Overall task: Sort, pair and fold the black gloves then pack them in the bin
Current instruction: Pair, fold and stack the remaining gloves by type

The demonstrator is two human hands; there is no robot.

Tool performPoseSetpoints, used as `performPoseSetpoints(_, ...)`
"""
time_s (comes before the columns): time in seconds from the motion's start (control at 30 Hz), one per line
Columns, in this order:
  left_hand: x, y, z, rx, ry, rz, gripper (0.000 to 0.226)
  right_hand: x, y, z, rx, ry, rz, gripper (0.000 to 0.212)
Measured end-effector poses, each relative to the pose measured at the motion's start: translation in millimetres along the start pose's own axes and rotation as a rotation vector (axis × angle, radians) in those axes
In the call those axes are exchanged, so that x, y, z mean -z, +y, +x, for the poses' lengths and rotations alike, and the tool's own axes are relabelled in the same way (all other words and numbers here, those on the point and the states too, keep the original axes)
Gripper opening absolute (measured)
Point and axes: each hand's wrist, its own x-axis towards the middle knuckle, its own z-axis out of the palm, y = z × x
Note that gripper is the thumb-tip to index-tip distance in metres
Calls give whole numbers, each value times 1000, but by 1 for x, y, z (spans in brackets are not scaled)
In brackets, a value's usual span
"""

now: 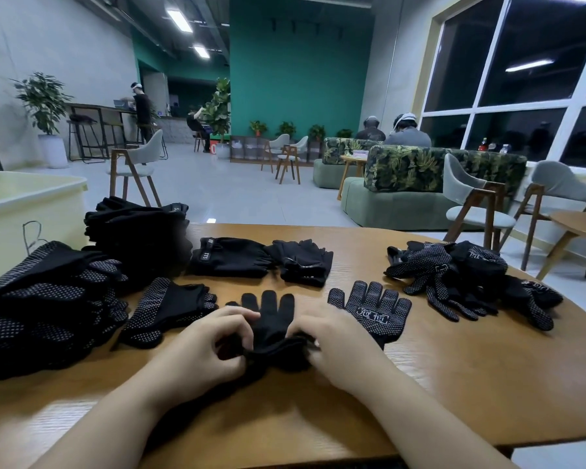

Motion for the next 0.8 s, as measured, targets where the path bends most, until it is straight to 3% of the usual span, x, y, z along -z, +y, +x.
performPoseSetpoints(0.1,-1,2,-3,13,-46,27,26,-1,5,0,39,149,-1,24)
performPoseSetpoints(0.27,1,5,-3,96,-174,74,23,6,10,-13,-201,38,-2,31)
performPoseSetpoints(0.33,1,6,-2,100,-144,74,30,12,17,-19,-326,104,40,36)
performPoseSetpoints(0.43,1,5,-1,105,-89,108,32,17,27,-27,-487,74,31,30)
performPoseSetpoints(0.5,-2,3,0,70,-58,137,29,16,31,-31,-553,38,72,20)
performPoseSetpoints(0.63,-12,13,1,-18,-81,183,20,14,32,-32,-582,-22,110,22)
performPoseSetpoints(0.8,-21,18,2,-18,-285,482,77,28,45,-24,-673,97,182,13)
